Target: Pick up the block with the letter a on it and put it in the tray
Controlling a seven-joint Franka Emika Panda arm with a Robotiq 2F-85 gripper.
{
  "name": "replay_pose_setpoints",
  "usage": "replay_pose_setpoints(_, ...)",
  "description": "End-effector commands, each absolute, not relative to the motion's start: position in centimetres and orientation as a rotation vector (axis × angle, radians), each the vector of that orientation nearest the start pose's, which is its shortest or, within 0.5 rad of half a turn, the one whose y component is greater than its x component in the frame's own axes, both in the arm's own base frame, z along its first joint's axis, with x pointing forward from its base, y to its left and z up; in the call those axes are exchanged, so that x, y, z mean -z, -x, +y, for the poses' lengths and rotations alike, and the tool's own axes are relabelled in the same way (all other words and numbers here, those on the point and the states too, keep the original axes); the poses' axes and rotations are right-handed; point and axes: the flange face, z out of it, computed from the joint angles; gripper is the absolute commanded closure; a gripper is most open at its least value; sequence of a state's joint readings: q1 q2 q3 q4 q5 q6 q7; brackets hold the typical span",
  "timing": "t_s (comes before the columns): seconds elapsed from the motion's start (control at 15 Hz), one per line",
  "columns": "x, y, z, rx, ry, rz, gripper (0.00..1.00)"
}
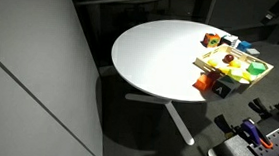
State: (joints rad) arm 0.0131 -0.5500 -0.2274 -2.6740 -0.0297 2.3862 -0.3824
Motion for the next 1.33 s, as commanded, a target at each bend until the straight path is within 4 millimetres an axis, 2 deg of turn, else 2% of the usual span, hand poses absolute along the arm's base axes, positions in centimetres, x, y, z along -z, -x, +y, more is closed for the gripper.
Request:
replay_pose_setpoints(0.0, -42.9, -38.1, -8.2, 0.415, 3.077, -0.316, 0.0)
replay_pose_setpoints(0.2, -42.9, -38.1, -8.2, 0.415, 3.077, -0.316, 0.0)
replay_pose_setpoints(0.53, -40.9, -40.7, -7.4, 0.316, 3.056, -0.328, 0.0)
replay_pose_setpoints(0.93, -36.8, -45.0, -4.3, 0.147, 3.028, -0.339, 0.0)
replay_pose_setpoints(1.27, -32.6, -46.8, -1.3, -0.054, 3.05, -0.382, 0.0)
